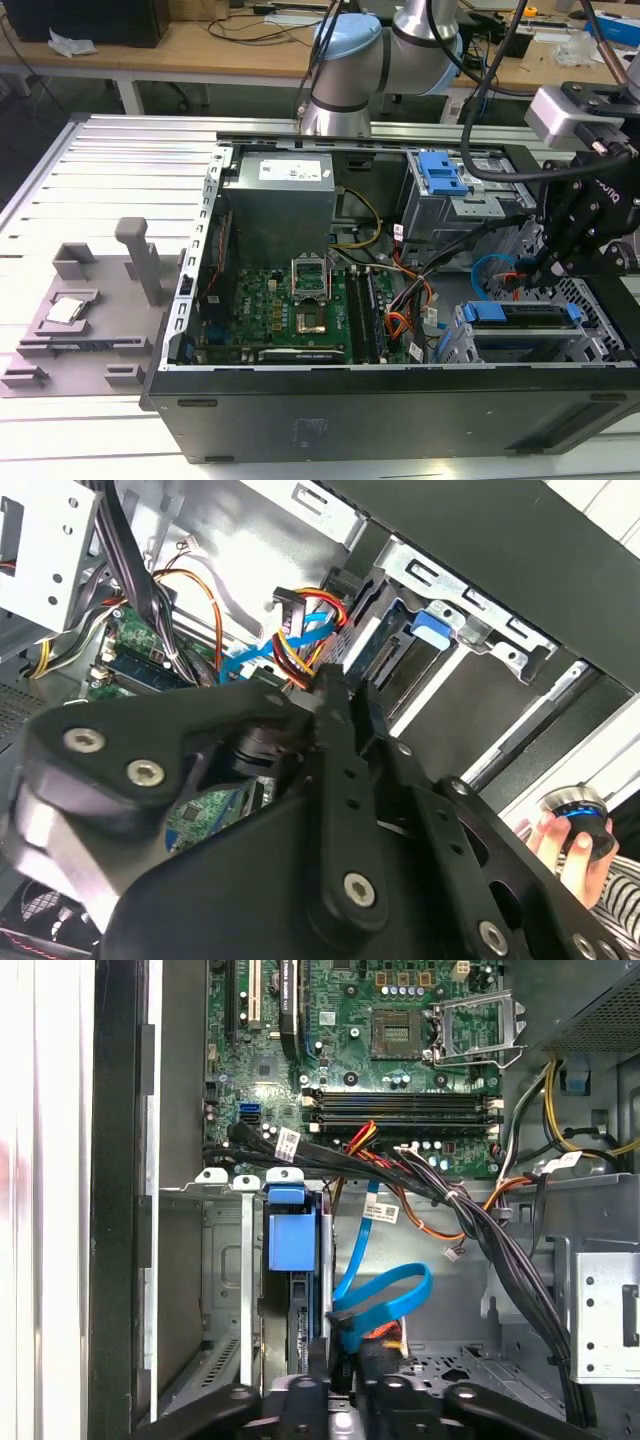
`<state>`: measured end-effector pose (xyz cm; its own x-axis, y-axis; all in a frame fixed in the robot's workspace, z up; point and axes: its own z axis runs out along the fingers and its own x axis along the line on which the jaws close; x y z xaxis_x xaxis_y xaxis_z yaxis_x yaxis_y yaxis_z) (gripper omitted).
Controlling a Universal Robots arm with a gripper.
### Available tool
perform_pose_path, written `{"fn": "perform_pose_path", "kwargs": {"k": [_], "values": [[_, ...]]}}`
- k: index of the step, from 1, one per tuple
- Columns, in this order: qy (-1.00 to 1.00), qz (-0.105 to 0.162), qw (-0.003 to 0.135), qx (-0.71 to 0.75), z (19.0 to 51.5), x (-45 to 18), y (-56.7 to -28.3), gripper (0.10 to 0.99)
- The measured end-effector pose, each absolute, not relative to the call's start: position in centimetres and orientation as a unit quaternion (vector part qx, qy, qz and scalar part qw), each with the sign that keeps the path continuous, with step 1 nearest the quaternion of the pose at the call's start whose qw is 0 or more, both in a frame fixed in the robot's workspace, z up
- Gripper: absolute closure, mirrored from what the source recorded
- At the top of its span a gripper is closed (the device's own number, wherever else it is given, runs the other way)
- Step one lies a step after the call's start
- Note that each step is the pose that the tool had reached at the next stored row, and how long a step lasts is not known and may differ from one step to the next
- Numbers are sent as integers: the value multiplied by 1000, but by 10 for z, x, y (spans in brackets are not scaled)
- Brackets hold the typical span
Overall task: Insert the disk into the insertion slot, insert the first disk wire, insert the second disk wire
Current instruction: 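Insert the first disk wire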
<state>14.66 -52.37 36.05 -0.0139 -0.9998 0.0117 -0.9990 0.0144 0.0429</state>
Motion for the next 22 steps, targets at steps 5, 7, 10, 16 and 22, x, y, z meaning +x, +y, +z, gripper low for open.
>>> {"fn": "perform_pose_path", "kwargs": {"k": [5,7,10,16,22], "values": [[-712,-11,20,702,360,147,-524,914],[-712,-11,20,702,361,147,-524,914],[-712,-11,20,702,360,147,-527,914],[-712,-11,20,702,354,152,-532,914],[-712,-11,20,702,349,153,-538,914]]}}
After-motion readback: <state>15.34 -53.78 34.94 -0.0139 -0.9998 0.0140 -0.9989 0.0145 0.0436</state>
